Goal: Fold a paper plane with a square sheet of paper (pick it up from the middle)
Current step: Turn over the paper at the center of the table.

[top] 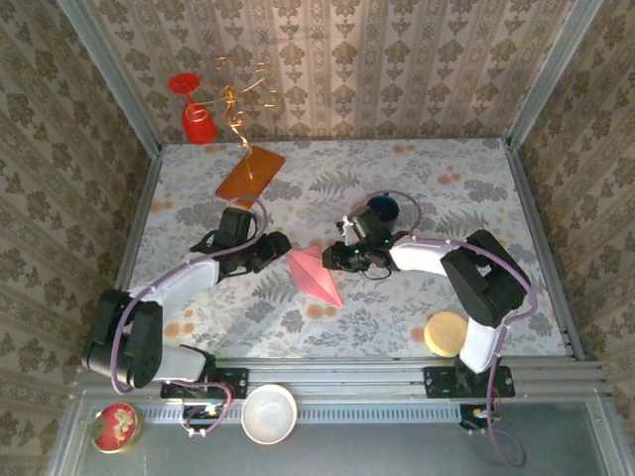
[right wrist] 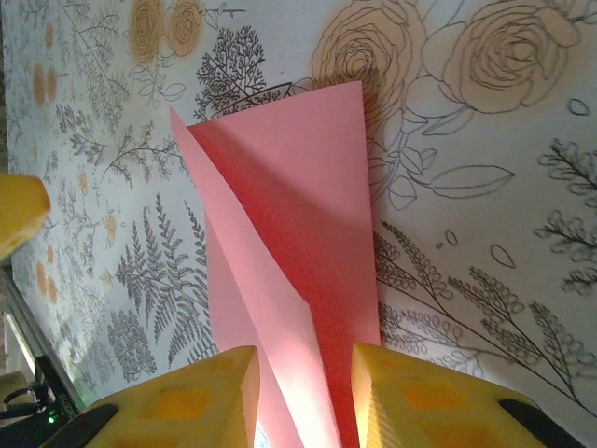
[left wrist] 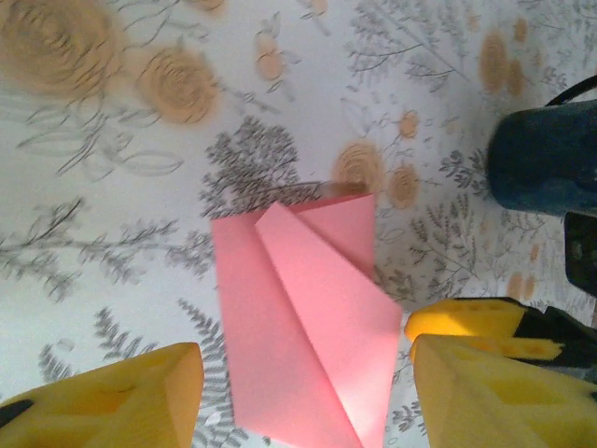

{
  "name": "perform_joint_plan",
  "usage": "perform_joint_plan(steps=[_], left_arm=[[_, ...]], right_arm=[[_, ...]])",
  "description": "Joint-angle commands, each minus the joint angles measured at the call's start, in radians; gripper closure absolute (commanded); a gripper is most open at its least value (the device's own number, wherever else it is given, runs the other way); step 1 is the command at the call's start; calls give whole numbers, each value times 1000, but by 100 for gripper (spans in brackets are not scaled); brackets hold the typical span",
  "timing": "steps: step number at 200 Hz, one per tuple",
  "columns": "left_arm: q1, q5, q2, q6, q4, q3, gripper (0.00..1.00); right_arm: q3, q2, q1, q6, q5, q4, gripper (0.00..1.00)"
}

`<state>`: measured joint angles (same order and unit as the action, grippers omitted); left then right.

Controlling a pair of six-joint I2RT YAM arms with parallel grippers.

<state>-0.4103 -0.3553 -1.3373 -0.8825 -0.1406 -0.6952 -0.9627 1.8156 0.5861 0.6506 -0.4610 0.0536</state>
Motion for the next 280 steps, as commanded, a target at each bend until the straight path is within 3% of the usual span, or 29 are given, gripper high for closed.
perform_joint_plan(steps=[1,50,113,165,221,280], left_arm=[[5,9,54,-43,38,30,34],[8,-14,58,-59,71,72,32],[8,-36,35,-58,91,68,30],[23,-31,89,-84,138,93,26],[7,-134,188,-87,346,132,17],[-104,-216,139,-68,532,90,20]], right_arm=[[-28,25,1,-47,-59,5,69],[-31,49,1,-69,-100,41,77],[-36,68,1,-81,-117,52,78],[-5,-2,-5,-76,-128,139,95],[66,-172,-40,127,-143,366,99],[94,-217,-56,354,-183,577,98]])
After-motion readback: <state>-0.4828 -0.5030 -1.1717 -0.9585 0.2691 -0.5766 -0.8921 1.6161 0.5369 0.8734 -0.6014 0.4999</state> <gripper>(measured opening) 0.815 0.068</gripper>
